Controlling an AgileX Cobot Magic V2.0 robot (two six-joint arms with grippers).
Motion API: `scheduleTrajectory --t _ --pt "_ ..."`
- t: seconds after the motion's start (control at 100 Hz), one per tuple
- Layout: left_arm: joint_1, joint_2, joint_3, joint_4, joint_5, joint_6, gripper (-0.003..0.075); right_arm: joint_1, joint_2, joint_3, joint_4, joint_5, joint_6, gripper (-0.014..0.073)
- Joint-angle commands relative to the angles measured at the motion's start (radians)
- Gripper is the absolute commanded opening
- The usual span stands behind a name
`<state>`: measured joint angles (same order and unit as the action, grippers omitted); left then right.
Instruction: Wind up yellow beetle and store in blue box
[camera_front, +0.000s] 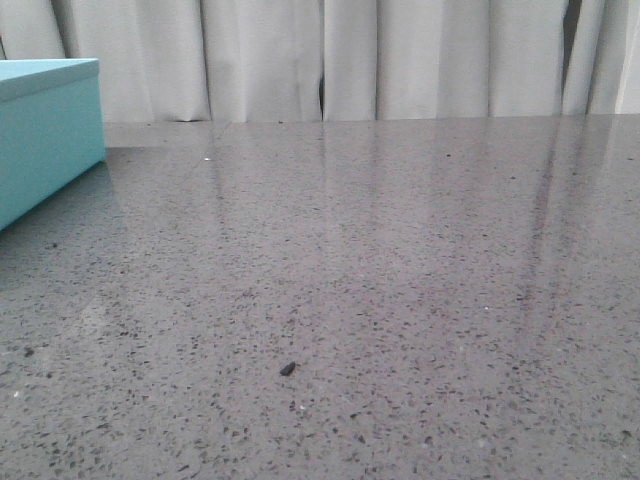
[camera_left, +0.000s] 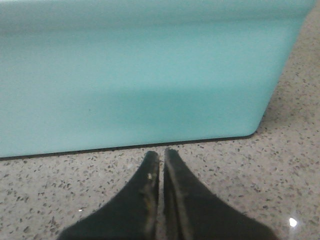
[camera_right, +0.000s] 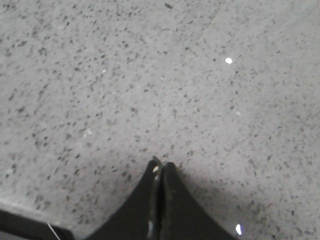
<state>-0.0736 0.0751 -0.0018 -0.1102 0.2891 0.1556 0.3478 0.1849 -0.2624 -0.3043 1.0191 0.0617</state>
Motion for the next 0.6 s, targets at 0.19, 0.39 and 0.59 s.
scheduleTrajectory --t 0.19,0.39,0.59 --pt "-0.006 0.012 0.044 -0.007 -0.07 -0.003 -0.0019 -0.204 -0.033 0.145 0.09 0.05 -0.004 -0.0048" --pt "-0.006 0.012 0.044 -0.007 -0.07 -0.003 -0.0019 -0.294 -0.104 0.234 0.157 0.05 -0.004 -0.0048" --pt "-0.006 0.012 0.044 -0.007 -0.07 -0.003 -0.0019 -0.334 -0.193 0.298 0.18 0.05 -0.004 -0.0048"
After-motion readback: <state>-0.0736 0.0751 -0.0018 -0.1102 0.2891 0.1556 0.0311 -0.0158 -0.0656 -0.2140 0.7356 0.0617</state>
